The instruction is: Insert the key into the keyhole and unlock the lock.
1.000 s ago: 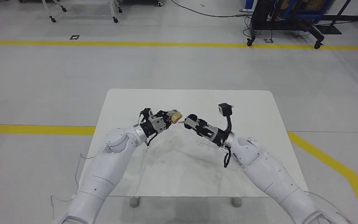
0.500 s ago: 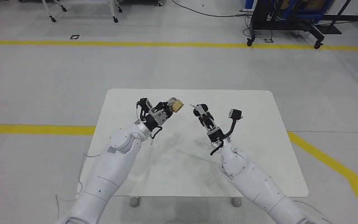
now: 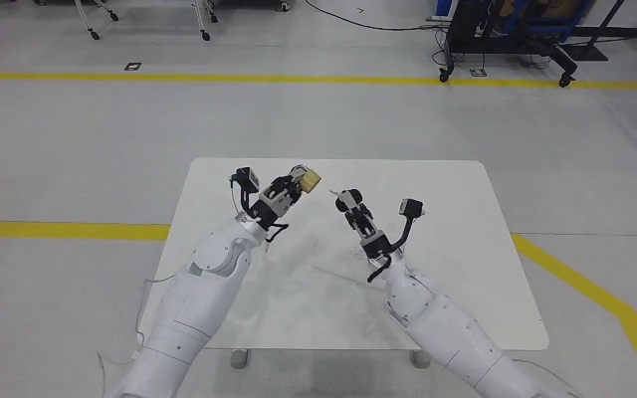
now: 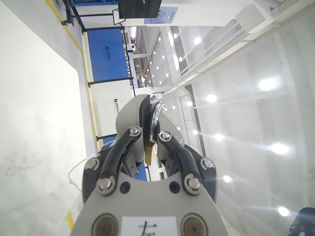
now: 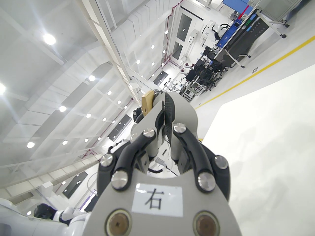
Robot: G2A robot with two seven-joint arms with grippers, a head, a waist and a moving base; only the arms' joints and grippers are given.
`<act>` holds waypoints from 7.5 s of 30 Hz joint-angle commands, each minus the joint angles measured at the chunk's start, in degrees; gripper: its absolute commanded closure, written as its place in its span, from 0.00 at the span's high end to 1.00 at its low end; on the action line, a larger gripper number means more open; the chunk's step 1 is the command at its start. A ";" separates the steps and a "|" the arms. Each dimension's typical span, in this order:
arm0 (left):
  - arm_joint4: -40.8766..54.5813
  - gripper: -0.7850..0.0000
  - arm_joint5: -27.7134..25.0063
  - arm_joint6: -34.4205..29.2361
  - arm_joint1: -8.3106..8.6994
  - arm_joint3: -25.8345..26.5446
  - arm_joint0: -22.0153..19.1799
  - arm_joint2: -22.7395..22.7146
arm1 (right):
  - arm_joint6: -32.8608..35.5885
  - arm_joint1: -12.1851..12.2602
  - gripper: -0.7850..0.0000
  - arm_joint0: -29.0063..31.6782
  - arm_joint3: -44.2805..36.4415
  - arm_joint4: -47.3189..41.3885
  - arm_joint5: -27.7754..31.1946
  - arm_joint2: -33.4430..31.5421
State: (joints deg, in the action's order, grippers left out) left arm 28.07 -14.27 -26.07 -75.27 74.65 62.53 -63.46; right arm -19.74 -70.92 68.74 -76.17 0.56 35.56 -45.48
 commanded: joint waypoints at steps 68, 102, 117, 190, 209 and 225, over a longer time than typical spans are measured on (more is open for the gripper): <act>-6.69 0.00 2.09 0.12 -1.10 1.24 0.58 -1.04 | -19.17 -12.17 0.00 2.59 3.57 20.42 -9.01 -2.31; -7.99 0.00 2.63 -1.92 -1.48 1.04 0.37 -1.29 | -17.04 -15.32 0.84 3.25 5.49 23.66 -8.74 -5.04; -9.76 0.00 3.30 -2.73 -1.27 0.66 -0.02 -2.47 | -16.66 -15.58 1.00 4.37 4.59 22.42 -7.33 -6.72; 8.63 0.00 14.10 -19.00 -1.84 -8.21 -4.15 -2.18 | 34.40 -11.71 0.44 17.43 -15.24 -20.89 -18.91 -19.20; 6.54 0.00 13.42 -20.03 -1.59 -6.10 -3.36 -1.69 | 39.75 -11.42 0.11 16.20 -14.11 -32.30 -23.68 -21.24; 5.25 0.00 13.17 -20.11 -1.44 -5.79 -3.44 -1.42 | 38.53 -11.50 0.00 15.71 -13.51 -33.34 -23.84 -20.66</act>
State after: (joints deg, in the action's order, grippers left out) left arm 33.50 -1.01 -46.18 -76.71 68.85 59.10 -64.92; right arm 18.87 -82.40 84.47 -89.73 -32.52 11.78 -66.19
